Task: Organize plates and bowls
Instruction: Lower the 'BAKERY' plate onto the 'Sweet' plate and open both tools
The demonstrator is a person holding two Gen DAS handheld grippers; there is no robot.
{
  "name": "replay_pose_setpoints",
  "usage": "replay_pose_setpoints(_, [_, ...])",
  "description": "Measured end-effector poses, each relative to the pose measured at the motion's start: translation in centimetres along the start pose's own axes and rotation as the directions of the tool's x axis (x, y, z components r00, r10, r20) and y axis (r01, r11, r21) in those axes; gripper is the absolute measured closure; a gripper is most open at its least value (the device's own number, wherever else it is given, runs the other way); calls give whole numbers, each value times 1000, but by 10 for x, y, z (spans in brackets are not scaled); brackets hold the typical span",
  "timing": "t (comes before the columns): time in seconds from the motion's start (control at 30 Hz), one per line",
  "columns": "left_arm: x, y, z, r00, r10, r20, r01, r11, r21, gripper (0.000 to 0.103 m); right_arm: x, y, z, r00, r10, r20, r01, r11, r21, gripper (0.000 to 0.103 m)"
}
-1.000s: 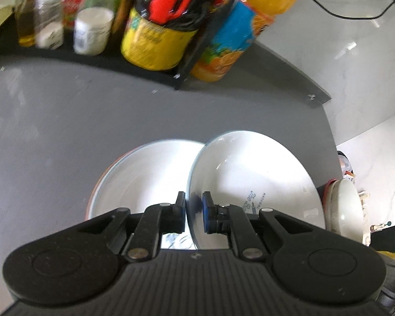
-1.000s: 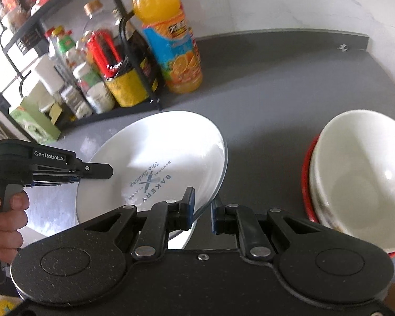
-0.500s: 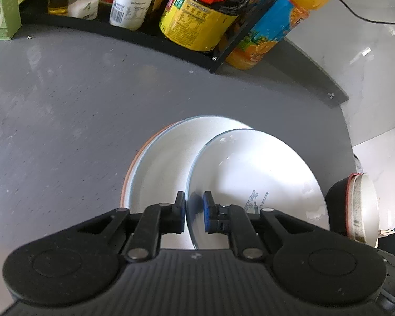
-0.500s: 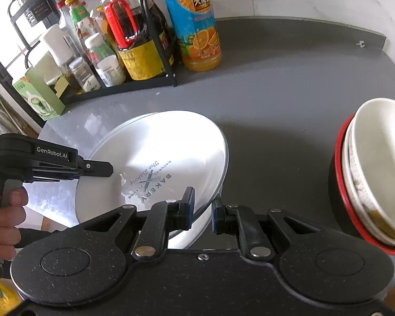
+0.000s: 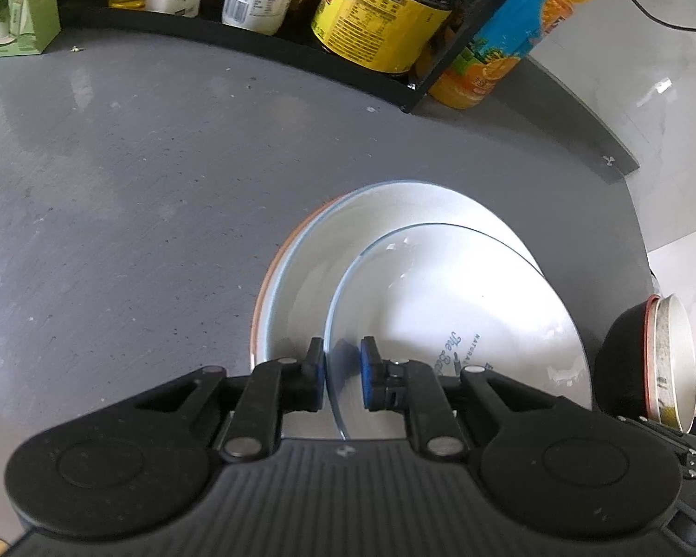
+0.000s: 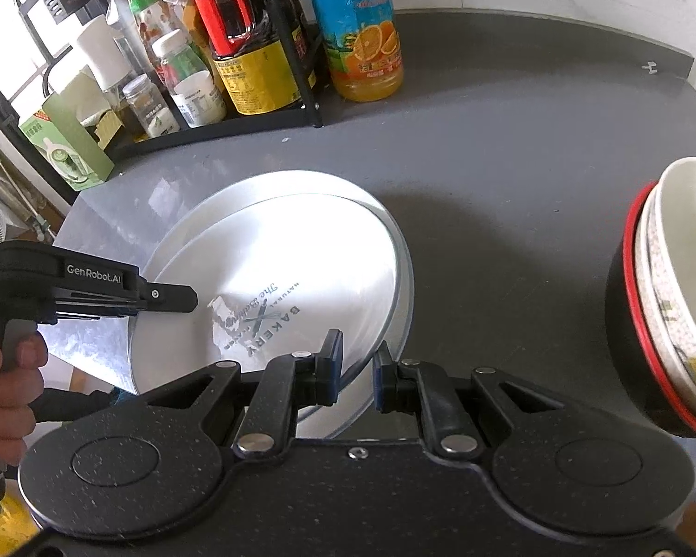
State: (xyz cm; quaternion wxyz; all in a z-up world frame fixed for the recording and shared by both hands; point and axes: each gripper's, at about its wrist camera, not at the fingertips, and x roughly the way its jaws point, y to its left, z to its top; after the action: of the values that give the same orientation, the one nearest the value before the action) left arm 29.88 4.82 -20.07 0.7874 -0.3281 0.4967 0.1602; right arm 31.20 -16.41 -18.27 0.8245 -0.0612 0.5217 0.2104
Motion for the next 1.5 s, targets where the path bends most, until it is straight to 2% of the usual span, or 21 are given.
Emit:
replay_pose_setpoints(0.17, [-2, 0, -2, 1000, 8, 16, -8, 1000, 10, 90, 3, 1, 3, 1000, -2, -26, 2, 1000, 9, 87])
replay_pose_setpoints(0.27, [-3, 0, -3, 1000, 13, 27, -14, 1000, 23, 90, 2, -4, 5, 998, 27, -55, -23, 998, 65, 83])
replay_pose_setpoints(0.43, [-2, -4, -6, 999, 28, 44, -31, 998, 55, 90, -2, -3, 4, 997, 16, -76, -10, 997, 70, 83])
replay_pose_setpoints(0.53, [-1, -7, -9, 998, 39, 52, -43, 996, 74, 90, -3, -5, 2, 996, -24, -83, 32, 995, 94, 93])
replay_pose_setpoints(0.57, [-1, -8, -10, 997, 46, 59, -51, 995, 86, 90, -3, -7, 2, 996, -34, -78, 42, 994, 102, 103])
replay_pose_setpoints(0.8, [1, -12, -7, 997, 74, 28, -76, 992, 102, 89, -3, -9, -1, 997, -59, -53, 64, 994, 90, 103])
replay_pose_setpoints(0.97, [-5, -9, -3, 996, 86, 26, -88, 993, 72, 88, -2, -7, 1, 997, -63, -49, 67, 995, 79, 103])
replay_pose_setpoints(1.07, [-15, -11, 1, 993, 98, 71, -104, 990, 91, 82, -2, -7, 1, 997, -59, -48, 63, 995, 82, 103])
replay_pose_setpoints(1.13, [-21, -11, 4, 992, 96, 80, -103, 990, 91, 74, -3, -7, 2, 997, -58, -48, 61, 995, 84, 103])
replay_pose_setpoints(1.27, [-30, -15, 6, 992, 88, 94, -97, 991, 96, 67, -4, -7, -1, 998, -43, -38, 46, 995, 94, 102])
replay_pose_setpoints(1.37, [-35, -20, 4, 992, 71, 102, -82, 991, 107, 57, -10, -10, -3, 1000, -14, -16, 16, 992, 127, 101])
replay_pose_setpoints(1.5, [-41, -31, 1, 993, 47, 105, -61, 988, 140, 45, -33, -14, -6, 998, -36, 49, 27, 985, 171, 96])
